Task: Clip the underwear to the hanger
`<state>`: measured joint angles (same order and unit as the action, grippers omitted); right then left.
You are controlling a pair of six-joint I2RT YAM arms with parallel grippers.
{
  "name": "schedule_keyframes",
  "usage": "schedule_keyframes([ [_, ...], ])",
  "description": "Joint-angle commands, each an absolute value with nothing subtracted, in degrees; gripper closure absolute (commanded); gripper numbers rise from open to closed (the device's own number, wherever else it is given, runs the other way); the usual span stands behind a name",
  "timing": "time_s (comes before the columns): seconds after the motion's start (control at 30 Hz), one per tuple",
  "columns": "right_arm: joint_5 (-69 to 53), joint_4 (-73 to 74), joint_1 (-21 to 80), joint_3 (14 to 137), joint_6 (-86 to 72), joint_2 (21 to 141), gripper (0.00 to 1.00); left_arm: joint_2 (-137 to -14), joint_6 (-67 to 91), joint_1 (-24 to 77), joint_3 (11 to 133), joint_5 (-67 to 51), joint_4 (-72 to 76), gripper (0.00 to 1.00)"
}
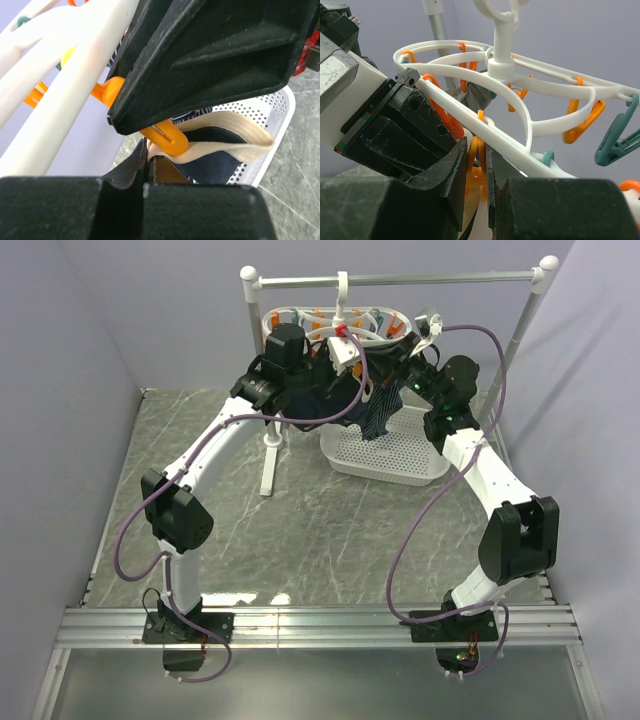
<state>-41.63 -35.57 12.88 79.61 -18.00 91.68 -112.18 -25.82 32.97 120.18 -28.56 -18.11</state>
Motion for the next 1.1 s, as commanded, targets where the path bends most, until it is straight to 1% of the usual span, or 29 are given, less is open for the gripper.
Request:
schedule_keyframes([
  [0.0, -46.1, -36.3, 14.0, 81.7, -19.8, 91.8, 1.0, -110.2, -26.6, 33.0, 119.7, -28.1, -15.1, 1.0],
  [0.27, -45.4, -37.0, 13.9, 83.5, -23.8, 92.6, 1.0, -110.0, -27.6, 33.1, 118.2, -28.2, -15.3, 1.0],
  [0.47, -45.6, -36.8, 13.9, 83.5, -23.5, 92.7, 1.0, -110.1, -27.2, 33.0, 118.7, -28.1, -15.2, 1.0],
  [0.83, -44.2, -34.9, 15.2, 79.6, -10.8, 89.5, 1.0, -109.5, -25.4, 33.1, 119.8, -30.5, -15.4, 1.0],
  [1.07, -42.5, -34.4, 15.5, 79.3, -8.6, 88.9, 1.0, -109.0, -25.5, 33.1, 119.4, -31.3, -15.5, 1.0],
])
